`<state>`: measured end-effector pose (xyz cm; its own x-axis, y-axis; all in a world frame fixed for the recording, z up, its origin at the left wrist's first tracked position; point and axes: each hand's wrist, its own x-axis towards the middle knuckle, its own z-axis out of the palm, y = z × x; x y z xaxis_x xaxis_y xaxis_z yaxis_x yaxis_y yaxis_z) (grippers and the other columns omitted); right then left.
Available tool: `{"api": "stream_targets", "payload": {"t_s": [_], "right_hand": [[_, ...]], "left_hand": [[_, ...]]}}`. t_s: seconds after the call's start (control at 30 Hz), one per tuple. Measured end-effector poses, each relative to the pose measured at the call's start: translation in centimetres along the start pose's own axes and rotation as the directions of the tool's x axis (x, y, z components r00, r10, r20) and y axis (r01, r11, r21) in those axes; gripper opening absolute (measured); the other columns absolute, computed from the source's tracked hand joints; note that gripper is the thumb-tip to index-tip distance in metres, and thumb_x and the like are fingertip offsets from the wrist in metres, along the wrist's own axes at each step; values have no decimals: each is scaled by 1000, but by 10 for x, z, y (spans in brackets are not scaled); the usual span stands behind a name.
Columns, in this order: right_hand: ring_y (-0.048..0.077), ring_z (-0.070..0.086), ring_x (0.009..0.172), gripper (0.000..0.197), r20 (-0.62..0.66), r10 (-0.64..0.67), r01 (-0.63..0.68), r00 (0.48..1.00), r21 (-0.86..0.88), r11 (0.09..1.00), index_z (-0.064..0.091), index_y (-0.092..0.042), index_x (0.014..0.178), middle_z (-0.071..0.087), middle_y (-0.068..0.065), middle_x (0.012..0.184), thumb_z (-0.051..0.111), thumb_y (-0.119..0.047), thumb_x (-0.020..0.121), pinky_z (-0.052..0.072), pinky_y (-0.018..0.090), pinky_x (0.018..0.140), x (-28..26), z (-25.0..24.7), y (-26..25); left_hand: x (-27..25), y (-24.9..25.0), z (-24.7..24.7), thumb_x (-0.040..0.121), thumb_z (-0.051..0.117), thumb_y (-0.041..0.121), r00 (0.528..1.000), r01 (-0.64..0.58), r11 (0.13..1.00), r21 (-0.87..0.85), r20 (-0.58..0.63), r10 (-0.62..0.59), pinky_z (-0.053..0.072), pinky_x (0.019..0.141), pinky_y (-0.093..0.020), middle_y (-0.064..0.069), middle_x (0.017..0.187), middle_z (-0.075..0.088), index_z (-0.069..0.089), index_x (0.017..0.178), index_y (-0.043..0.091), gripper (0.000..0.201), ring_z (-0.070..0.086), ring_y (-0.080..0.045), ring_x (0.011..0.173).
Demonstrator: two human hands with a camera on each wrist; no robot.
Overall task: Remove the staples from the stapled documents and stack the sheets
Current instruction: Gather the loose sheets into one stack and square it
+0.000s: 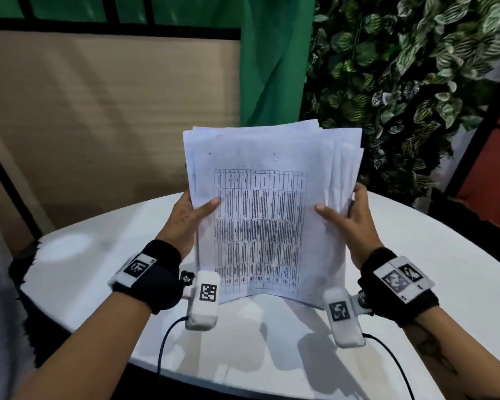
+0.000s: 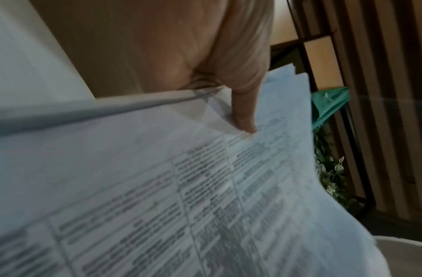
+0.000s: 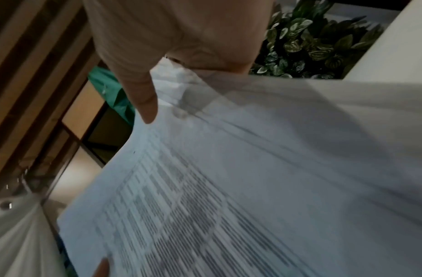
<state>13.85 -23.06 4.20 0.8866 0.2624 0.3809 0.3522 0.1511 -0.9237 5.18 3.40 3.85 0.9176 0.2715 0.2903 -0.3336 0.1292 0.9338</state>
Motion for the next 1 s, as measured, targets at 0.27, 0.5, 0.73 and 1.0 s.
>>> {"api": "stream_targets", "payload": {"t_s": [0.27,0.5,0.73,1.0], "right_hand": [[20,63,104,50,113,-8,1,994,60,998,52,-10,127,67,5,114,62,2,80,52,26,79,-3,-28,-27],[14,62,111,65,256,14,-37,967,86,996,46,-18,131,65,-2,120,73,-6,73,51,23,85,-14,-22,-34],[17,66,101,79,127,-6,-12,992,141,990,44,-13,128,67,3,113,81,0,60,55,28,75,-14,-17,-35],[17,71,79,50,53,24,-28,998,79,997,64,-2,99,75,2,86,79,1,51,57,26,69,-20,-5,-40]], "left_hand": [[-3,20,7,30,93,47,997,19,1000,12,74,-20,54,88,-26,0,100,74,75,96,12,76,68,-11,100],[-13,29,15,29,93,47,993,-20,998,-52,114,26,56,71,-24,4,100,74,75,94,21,73,69,-10,94],[-22,36,6,23,92,52,986,46,998,53,156,-54,55,84,-26,8,101,74,77,92,23,76,68,-7,97],[-25,40,31,57,88,27,989,-101,989,107,118,88,53,90,-30,-3,110,71,64,110,17,59,66,-20,106]]}}
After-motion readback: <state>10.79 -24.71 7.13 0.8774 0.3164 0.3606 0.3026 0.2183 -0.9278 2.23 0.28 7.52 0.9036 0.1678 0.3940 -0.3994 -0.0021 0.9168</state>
